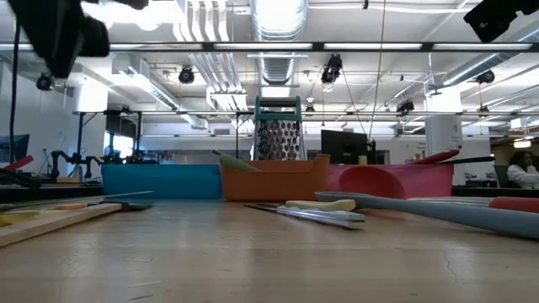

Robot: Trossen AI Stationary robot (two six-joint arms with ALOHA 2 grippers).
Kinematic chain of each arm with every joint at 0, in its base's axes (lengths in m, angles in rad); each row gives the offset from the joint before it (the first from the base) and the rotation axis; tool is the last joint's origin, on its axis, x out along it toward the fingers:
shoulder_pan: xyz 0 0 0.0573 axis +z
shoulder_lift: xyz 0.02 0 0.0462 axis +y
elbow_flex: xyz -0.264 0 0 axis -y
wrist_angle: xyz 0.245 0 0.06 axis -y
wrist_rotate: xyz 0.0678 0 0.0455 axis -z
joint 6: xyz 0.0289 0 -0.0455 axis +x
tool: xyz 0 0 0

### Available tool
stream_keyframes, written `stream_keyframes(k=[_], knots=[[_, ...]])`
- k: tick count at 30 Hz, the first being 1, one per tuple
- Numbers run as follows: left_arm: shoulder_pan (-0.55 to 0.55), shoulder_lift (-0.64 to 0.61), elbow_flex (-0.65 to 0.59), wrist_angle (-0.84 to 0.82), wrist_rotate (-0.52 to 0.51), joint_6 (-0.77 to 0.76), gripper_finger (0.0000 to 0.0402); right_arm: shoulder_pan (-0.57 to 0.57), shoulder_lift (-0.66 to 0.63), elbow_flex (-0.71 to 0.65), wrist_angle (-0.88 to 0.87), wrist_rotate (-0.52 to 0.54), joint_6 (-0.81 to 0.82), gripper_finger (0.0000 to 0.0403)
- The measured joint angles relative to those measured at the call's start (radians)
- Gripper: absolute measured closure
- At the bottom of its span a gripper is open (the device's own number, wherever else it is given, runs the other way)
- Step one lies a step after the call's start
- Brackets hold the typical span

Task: Pick & Place Kitchen Items
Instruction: Put the silver table knife into the brown bin

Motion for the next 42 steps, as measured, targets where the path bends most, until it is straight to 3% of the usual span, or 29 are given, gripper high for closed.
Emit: stream_keyframes(k=[7,17,26,35,42], knots=[[0.000,0.016,-0.127,0.064,0.046,-0.078,0.0226,0.000,0.000,0.000,0.000,0.000,0.000,0.0394],[-0.012,0.011,-0.306,0.405,0.060,-0.012,0.0232,0.000,0.000,0.001,0.000,0.000,0.000,0.0394],[-0.011,0.011,-0.407,0.431,0.032,0.011,0.0234,0.000,0.000,0.001,0.000,0.000,0.000,0.0394],[-0.011,0.010,-0.441,0.545,-0.004,0.052,0.0234,0.000,-0.001,0.001,0.000,0.000,0.000,0.0394],[-0.010,0.047,-0.452,0.542,-0.069,0.083,0.0237,0.000,-0.001,0.001,0.000,0.000,0.000,0.0394]])
